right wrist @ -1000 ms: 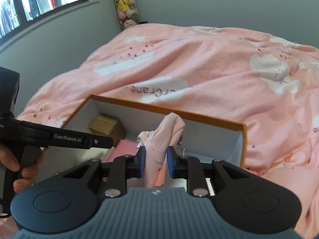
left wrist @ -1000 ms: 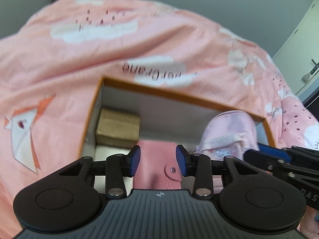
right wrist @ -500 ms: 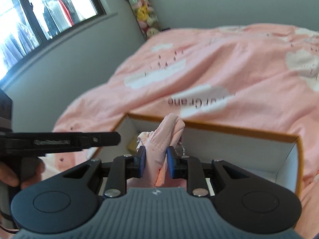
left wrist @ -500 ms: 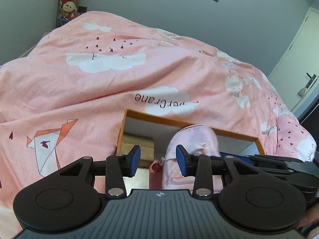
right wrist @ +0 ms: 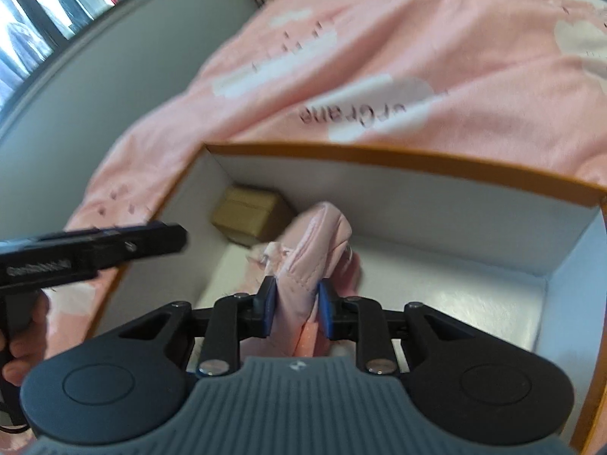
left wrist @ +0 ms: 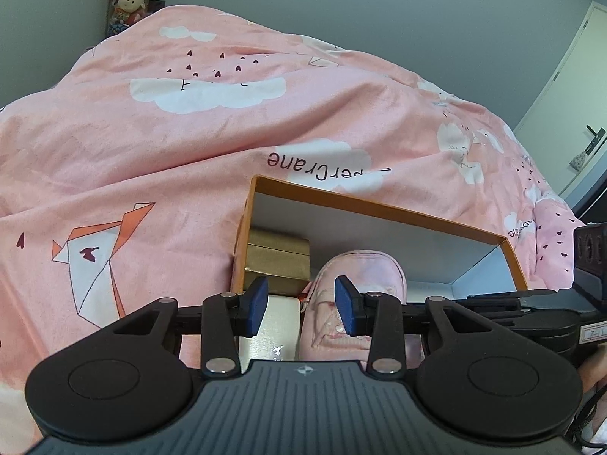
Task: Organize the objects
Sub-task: 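Lower the pink pouch into the orange box and open right tool, then withdraw both tools from the orange box toward the plush toys, then move left tool to the brown dog plush while right tool approaches the white plush, then grasp the brown dog plush with left tool while right tool grasps the white plush, then lift both plushes over the orange box with both tools, then lower both plushes into the orange box and open both tools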
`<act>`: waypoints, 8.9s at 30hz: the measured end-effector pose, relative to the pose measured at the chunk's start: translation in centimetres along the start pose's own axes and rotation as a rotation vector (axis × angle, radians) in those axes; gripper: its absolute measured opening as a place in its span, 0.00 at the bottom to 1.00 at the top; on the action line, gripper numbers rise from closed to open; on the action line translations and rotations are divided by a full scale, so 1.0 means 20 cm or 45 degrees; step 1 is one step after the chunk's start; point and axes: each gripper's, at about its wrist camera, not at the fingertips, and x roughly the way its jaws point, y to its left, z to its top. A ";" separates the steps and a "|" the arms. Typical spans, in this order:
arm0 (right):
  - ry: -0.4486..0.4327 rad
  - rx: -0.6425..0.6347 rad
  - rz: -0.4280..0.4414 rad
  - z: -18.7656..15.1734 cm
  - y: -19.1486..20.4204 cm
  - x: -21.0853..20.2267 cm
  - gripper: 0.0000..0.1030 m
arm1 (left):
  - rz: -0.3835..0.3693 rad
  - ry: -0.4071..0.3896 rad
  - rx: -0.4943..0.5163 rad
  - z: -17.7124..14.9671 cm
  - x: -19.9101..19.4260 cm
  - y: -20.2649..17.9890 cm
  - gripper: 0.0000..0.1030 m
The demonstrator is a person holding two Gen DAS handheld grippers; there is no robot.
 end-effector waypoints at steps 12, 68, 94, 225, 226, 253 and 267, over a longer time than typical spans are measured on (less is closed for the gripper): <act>0.093 -0.196 -0.236 -0.02 0.06 0.12 0.22 | 0.003 0.005 0.050 -0.03 -0.01 -0.03 0.42; -0.395 -0.016 -0.615 -1.16 0.36 -0.79 0.72 | -0.370 0.235 0.323 -0.91 -0.45 -0.44 0.62; -0.314 0.317 -0.669 -1.37 0.16 -0.77 0.76 | -0.311 0.470 0.255 -1.11 -0.25 -0.45 0.75; -0.277 -0.184 -0.372 -0.32 0.29 -0.89 0.56 | -0.413 -0.041 -0.100 -0.15 -0.26 -0.35 0.38; -0.266 -0.192 -0.382 -0.31 0.27 -0.87 0.56 | -0.412 -0.026 -0.111 -0.15 -0.22 -0.35 0.38; 0.118 -0.396 -0.718 -0.15 -0.03 -0.22 0.57 | -0.250 0.236 -0.150 -0.06 0.43 -0.39 0.39; 0.149 -0.476 -0.751 -0.17 0.06 -0.21 0.62 | -0.174 0.106 -0.095 -0.10 0.32 -0.43 0.60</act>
